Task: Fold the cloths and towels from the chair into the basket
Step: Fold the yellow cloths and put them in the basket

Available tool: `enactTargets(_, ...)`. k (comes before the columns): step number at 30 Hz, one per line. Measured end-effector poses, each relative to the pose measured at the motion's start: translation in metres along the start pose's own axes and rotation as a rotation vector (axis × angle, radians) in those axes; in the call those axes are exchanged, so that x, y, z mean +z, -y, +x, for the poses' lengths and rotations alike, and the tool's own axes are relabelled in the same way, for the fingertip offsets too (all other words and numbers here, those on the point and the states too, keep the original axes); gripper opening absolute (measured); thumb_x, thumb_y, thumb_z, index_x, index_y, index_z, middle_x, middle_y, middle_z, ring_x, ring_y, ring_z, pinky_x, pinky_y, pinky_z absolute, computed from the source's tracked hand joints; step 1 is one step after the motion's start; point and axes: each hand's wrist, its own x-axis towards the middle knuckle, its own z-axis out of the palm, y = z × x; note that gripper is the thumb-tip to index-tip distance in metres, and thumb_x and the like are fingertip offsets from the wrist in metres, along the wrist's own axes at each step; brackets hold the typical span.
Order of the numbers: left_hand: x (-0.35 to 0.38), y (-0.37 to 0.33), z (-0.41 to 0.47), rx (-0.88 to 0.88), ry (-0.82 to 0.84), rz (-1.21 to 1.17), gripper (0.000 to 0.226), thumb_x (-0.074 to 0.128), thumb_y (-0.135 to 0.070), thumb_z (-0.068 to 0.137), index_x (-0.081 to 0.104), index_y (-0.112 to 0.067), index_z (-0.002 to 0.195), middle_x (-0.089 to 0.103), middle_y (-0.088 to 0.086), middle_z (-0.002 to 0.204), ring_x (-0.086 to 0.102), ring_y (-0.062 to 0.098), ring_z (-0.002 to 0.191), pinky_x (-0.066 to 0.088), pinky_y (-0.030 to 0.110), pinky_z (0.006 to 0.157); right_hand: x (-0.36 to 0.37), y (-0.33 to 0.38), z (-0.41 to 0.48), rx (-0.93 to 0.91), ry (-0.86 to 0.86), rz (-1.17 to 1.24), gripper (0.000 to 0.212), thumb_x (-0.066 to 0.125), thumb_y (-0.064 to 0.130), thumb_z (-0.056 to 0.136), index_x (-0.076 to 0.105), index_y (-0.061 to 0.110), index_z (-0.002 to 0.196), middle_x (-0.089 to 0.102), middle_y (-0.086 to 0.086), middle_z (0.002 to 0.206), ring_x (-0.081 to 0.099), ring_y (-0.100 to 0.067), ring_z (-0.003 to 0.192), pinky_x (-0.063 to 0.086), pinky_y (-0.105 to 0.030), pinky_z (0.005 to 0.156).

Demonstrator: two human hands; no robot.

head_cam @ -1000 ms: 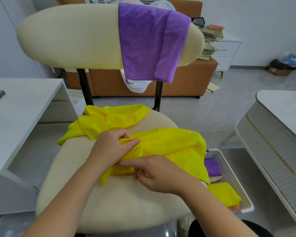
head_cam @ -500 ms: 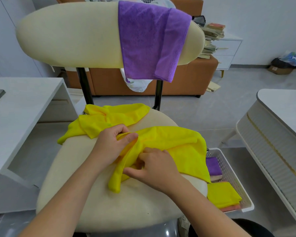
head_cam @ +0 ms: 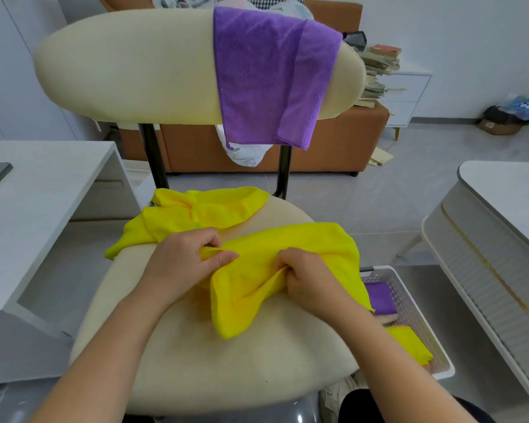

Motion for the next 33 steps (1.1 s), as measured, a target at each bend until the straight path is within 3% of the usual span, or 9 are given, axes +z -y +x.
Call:
enactTargets(4,-0.009,0.005,-0.003,0.002,0.106,0.061,0.073,0.036,-0.097,0.047,0.058,-0.033,0.075,0.060,-0.019,0.076,0.054,0.005,0.073,0.040,0.025,0.061,-0.026,-0.007,0.003,0.209,-0.236,0.428,0.016,0.040,0.012,0.067,0.049,0.023,0.060,0.044,0.013,0.055,0.036,-0.002,0.057,0.031,-0.020,0.053)
enactTargets(8,-0.009,0.006,0.000,-0.021,0.280,0.098,0.086,0.042,-0.096,0.045,0.058,-0.036,0.104,0.050,-0.028,0.099,0.047,0.002,0.098,0.037,0.023,0.076,-0.052,-0.013,-0.007,0.260,-0.139,0.322,0.011,0.045,0.022,0.068,0.051,0.025,0.077,0.041,0.011,0.060,0.035,-0.003,0.053,0.031,-0.018,0.048)
enactTargets(11,0.002,0.015,-0.004,-0.022,0.391,0.200,0.057,0.075,-0.046,0.070,0.055,-0.032,0.121,0.043,-0.016,0.119,0.043,0.007,0.117,0.036,0.023,0.092,-0.053,-0.018,-0.015,0.227,0.060,0.075,0.022,0.061,0.015,0.075,0.053,0.031,0.087,0.044,0.005,0.059,0.039,-0.005,0.050,0.034,-0.019,0.049)
enactTargets(13,0.010,0.021,-0.005,0.037,0.342,0.207,0.033,0.066,-0.024,0.075,0.063,-0.023,0.108,0.047,-0.006,0.127,0.047,0.016,0.119,0.038,0.030,0.093,-0.050,-0.020,-0.016,0.247,0.072,-0.027,0.019,0.062,0.015,0.077,0.060,0.029,0.089,0.049,0.005,0.060,0.044,-0.007,0.056,0.039,-0.027,0.055)
enactTargets(18,0.013,0.001,-0.002,-0.146,0.236,-0.208,0.016,0.049,-0.022,0.066,0.049,-0.030,0.079,0.054,-0.010,0.072,0.047,0.001,0.066,0.034,0.025,0.059,-0.051,-0.025,-0.014,0.353,0.060,-0.277,0.027,0.045,0.018,0.091,0.061,0.014,0.113,0.063,-0.011,0.106,0.055,-0.030,0.098,0.040,-0.032,0.075)
enactTargets(21,0.006,-0.011,0.000,-0.175,0.196,-0.399,0.025,0.055,-0.041,0.063,0.057,-0.031,0.086,0.056,-0.005,0.072,0.048,0.003,0.064,0.036,0.016,0.055,-0.053,-0.029,-0.013,0.404,0.093,-0.283,0.035,0.041,0.020,0.096,0.055,0.019,0.128,0.057,-0.010,0.128,0.052,-0.030,0.115,0.040,-0.031,0.086)
enactTargets(25,-0.003,-0.014,0.002,-0.238,0.606,-0.623,0.068,0.068,-0.079,0.048,0.071,-0.020,0.082,0.067,-0.007,0.080,0.059,0.001,0.076,0.048,0.019,0.069,-0.047,-0.024,-0.011,0.289,0.233,-0.109,0.039,0.044,0.007,0.092,0.063,0.030,0.117,0.055,0.000,0.133,0.051,-0.025,0.118,0.039,-0.025,0.091)
enactTargets(28,-0.003,-0.013,-0.003,-0.354,0.835,-0.663,0.063,0.065,-0.083,0.048,0.067,-0.022,0.064,0.061,-0.006,0.070,0.056,0.005,0.068,0.045,0.022,0.064,-0.043,-0.020,-0.010,0.214,0.242,0.025,0.048,0.045,-0.003,0.085,0.064,0.040,0.090,0.058,0.005,0.131,0.053,-0.021,0.118,0.042,-0.031,0.099)
enactTargets(33,0.012,-0.011,0.002,-0.387,0.381,-0.470,0.060,0.059,-0.068,0.067,0.067,-0.009,0.074,0.067,0.004,0.079,0.059,0.016,0.073,0.043,0.027,0.068,-0.044,-0.022,-0.011,0.156,0.239,0.031,0.050,0.044,-0.009,0.079,0.057,0.038,0.069,0.059,0.011,0.128,0.052,-0.013,0.118,0.040,-0.019,0.092)
